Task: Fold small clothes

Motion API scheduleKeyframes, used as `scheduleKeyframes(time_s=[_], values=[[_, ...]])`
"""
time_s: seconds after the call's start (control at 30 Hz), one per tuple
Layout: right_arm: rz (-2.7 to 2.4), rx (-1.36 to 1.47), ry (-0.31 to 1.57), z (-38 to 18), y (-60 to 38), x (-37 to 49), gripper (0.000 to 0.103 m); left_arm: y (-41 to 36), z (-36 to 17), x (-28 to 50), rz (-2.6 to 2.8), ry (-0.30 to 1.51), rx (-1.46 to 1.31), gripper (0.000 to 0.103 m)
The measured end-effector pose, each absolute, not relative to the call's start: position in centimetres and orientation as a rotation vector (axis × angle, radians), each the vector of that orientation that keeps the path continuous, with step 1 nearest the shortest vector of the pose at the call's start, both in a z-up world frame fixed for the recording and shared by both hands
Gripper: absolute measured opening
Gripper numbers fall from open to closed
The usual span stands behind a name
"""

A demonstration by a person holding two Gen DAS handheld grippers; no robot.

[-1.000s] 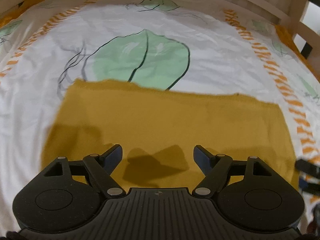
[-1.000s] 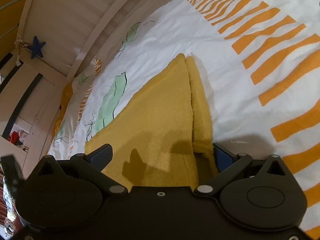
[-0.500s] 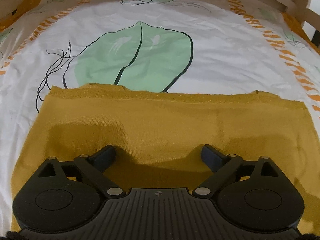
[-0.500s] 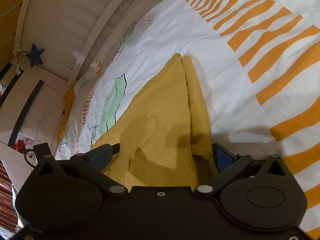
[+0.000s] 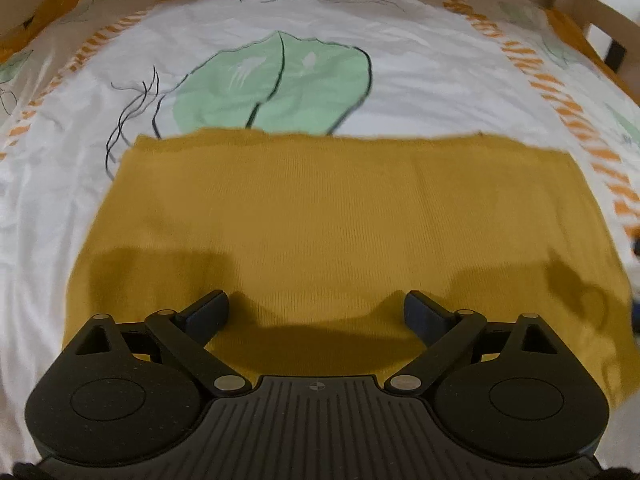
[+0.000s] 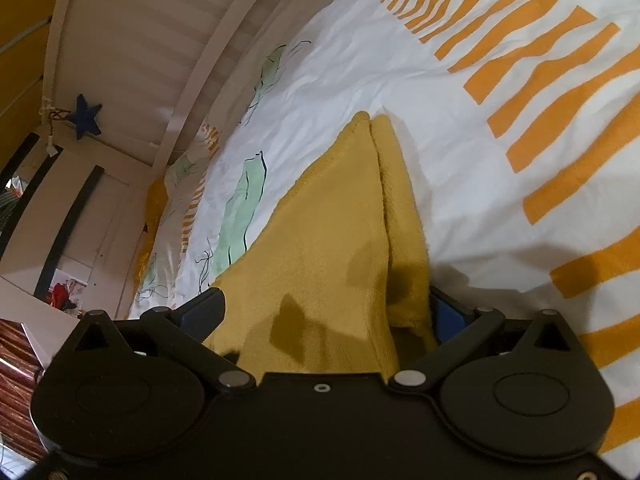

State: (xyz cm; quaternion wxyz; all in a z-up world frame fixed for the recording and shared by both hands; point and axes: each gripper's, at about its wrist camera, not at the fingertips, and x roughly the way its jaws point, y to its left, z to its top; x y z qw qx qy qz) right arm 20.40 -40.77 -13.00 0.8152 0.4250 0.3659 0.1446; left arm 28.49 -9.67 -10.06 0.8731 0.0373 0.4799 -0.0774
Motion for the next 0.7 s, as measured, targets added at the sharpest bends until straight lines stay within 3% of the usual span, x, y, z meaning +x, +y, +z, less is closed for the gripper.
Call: scheduleKeyframes(time_s=[0.27, 0.33, 0.7], values=[[0.315, 0.898, 0.757, -13.1, -40.6, 20.3, 0.103, -8.1, -10.9, 26.9, -0.229, 1.016, 0.071, 0.097], [0.315, 0.891, 0.743, -13.1, -40.4, 20.3, 0.103, -8.3, -11.0, 27.2, -0.234, 1.019, 0.071, 0.102], [0.444, 0.83, 0.714, -13.2, -39.3, 22.2, 0.103, -7.5, -11.6, 26.2, -0.324, 0.948, 0.096, 0.103]])
